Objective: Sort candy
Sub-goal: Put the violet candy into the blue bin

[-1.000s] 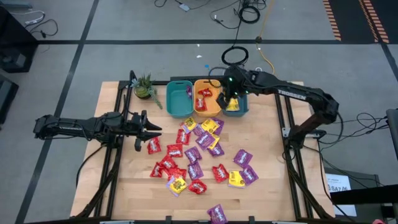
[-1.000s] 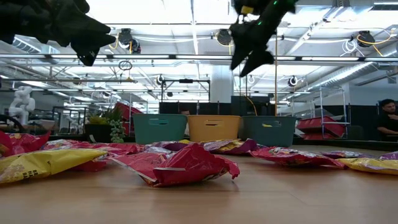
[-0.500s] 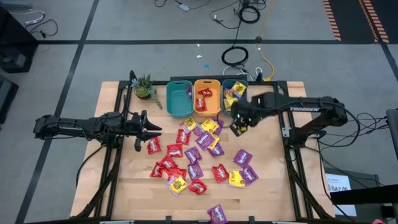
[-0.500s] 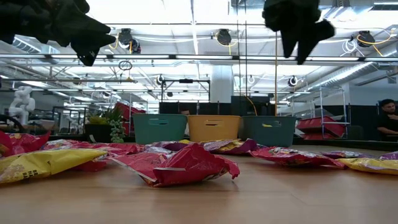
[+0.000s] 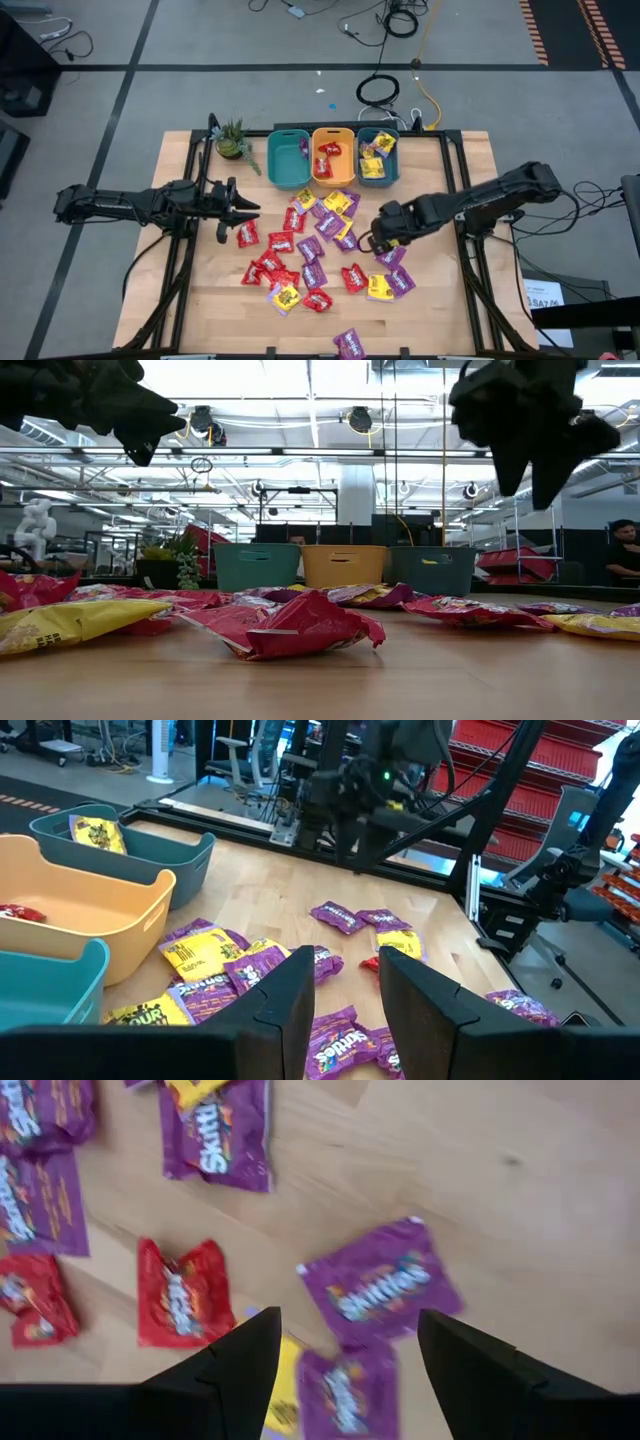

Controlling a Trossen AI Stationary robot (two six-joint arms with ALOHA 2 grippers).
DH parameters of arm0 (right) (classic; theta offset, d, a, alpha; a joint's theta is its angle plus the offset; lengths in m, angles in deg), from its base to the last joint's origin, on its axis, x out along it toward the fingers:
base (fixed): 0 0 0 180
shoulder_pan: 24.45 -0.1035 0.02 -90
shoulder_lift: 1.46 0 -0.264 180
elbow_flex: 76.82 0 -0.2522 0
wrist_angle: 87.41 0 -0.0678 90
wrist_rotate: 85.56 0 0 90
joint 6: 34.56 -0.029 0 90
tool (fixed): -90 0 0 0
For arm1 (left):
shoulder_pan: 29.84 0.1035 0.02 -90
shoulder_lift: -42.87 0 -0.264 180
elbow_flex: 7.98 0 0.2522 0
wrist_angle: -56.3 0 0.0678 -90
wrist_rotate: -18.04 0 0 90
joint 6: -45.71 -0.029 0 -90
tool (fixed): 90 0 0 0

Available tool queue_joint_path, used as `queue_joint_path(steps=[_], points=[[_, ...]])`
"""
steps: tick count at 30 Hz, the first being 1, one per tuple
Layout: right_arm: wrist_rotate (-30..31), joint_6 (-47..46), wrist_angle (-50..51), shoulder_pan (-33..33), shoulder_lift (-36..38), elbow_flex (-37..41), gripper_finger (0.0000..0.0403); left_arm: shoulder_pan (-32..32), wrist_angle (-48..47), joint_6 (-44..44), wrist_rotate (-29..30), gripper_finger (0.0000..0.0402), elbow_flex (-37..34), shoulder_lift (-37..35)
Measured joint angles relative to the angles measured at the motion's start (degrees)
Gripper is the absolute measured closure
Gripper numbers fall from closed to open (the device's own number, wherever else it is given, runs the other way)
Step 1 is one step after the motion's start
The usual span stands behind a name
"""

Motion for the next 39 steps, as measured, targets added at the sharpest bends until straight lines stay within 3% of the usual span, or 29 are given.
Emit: queue_joint_path(steps=[4,12,24,28,36,39], points=[[-0.2,-2.8,-8.1,-0.6,0.0,5.8,0.0176,0.0,0.0,0.0,0.0,0.0278,0.0,0.0],[-1.5,-15.0,-15.2,-3.0,0.0,14.6,0.0186,0.0,0.0,0.0,0.0,0.0278,0.0,0.0],[-1.7,-18.5,-18.3,-4.5,-11.6,15.0,0.0192,0.0,0.0,0.0,0.0,0.0278,0.0,0.0],[-1.5,-16.7,-18.6,-4.5,-12.3,15.0,0.0235,0.0,0.0,0.0,0.0,0.0278,0.0,0.0],[0.8,-12.0,-14.1,-3.4,-4.7,16.1,0.0385,0.0,0.0,0.0,0.0,0.0278,0.0,0.0],[3.8,-10.3,-14.6,-1.5,-0.2,15.9,0.0399,0.0,0.0,0.0,0.0,0.0278,0.0,0.0]])
